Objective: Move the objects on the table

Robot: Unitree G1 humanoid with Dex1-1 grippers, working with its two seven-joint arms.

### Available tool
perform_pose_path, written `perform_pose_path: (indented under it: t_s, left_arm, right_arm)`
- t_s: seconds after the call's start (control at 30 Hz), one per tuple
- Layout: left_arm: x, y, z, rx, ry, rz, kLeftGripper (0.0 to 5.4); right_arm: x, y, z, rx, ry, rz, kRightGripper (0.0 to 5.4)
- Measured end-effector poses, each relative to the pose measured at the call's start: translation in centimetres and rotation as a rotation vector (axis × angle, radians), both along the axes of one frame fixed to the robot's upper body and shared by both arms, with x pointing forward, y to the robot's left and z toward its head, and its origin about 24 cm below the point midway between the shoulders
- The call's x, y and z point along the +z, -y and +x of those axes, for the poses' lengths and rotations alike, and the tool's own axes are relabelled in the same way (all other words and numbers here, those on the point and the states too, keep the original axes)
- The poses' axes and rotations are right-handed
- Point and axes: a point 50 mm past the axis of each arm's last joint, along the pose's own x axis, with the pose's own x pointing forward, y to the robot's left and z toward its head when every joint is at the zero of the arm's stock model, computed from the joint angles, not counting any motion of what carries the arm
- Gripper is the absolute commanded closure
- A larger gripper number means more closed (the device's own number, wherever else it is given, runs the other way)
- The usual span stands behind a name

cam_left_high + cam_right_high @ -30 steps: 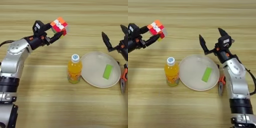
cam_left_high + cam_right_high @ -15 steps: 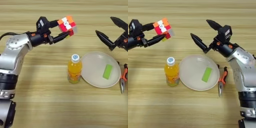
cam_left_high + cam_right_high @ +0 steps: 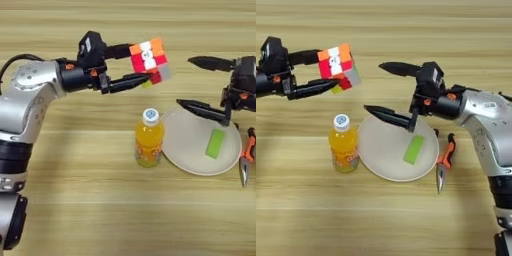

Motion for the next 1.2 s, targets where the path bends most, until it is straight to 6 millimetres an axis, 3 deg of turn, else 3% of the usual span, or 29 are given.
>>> perform_pose_path:
  t_s: [0.47, 1.0, 1.2]
  left_arm:
    - [-0.2, 1.2, -1.0, -0.149, 0.007, 0.069, 2.12]
    - [-0.7, 1.8, -1.1, -0.175, 0.022, 0.115, 2.12]
    - [-0.8, 2.0, -1.1, -0.181, 0.028, 0.119, 2.12]
  right_arm:
    - [1.6, -0.9, 0.4, 0.073, 0.003, -0.06, 0.0]
    - [0.6, -2.0, 0.0, 0.158, -0.076, -0.137, 0.0]
    - [0.2, -2.4, 0.1, 0.158, -0.084, -0.145, 0.75]
